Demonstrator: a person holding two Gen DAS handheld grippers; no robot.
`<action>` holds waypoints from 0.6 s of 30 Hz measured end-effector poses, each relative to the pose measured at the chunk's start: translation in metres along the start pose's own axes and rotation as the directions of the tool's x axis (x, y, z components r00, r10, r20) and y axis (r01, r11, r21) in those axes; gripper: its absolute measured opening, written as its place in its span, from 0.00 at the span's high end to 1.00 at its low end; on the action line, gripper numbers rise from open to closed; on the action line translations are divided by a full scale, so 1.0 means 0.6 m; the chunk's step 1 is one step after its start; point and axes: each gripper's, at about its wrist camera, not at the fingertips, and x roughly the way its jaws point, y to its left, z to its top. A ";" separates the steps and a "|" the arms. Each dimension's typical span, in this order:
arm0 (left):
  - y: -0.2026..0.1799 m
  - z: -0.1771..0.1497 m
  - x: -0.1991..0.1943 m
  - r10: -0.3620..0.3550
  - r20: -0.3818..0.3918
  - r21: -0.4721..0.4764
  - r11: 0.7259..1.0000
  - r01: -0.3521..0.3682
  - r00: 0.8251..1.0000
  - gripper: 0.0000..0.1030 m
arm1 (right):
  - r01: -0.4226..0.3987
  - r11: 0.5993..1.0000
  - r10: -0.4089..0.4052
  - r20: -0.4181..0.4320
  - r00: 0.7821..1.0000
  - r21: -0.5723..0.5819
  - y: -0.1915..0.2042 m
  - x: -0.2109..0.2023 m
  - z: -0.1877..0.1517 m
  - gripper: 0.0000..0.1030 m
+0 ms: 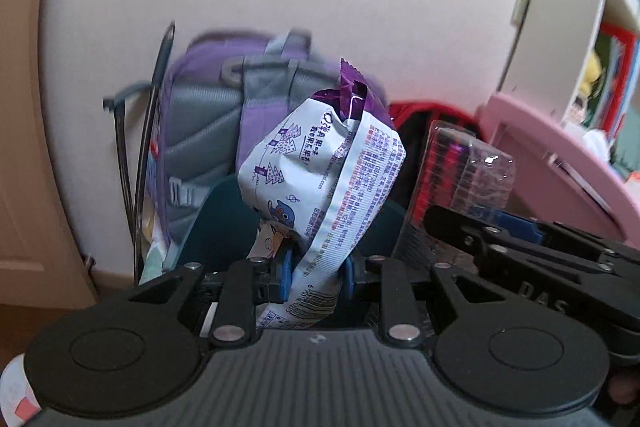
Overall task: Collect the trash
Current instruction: 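Open both tools over the wastebasket to drop the wrapper and tray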
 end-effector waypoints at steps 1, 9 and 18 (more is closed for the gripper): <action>0.005 -0.002 0.013 0.001 -0.019 -0.002 1.000 -0.001 1.000 0.77 | -0.009 1.000 0.009 -0.019 1.000 -0.001 -0.002 0.010 -0.004 0.59; 0.031 -0.028 0.074 0.020 -0.101 -0.015 1.000 -0.021 0.995 0.76 | -0.030 1.000 0.031 -0.110 0.993 0.007 -0.006 0.054 -0.030 0.55; 0.034 -0.041 0.079 0.065 -0.116 -0.022 0.997 -0.068 0.991 0.36 | -0.051 0.999 0.052 -0.153 0.987 0.012 -0.005 0.060 -0.038 0.45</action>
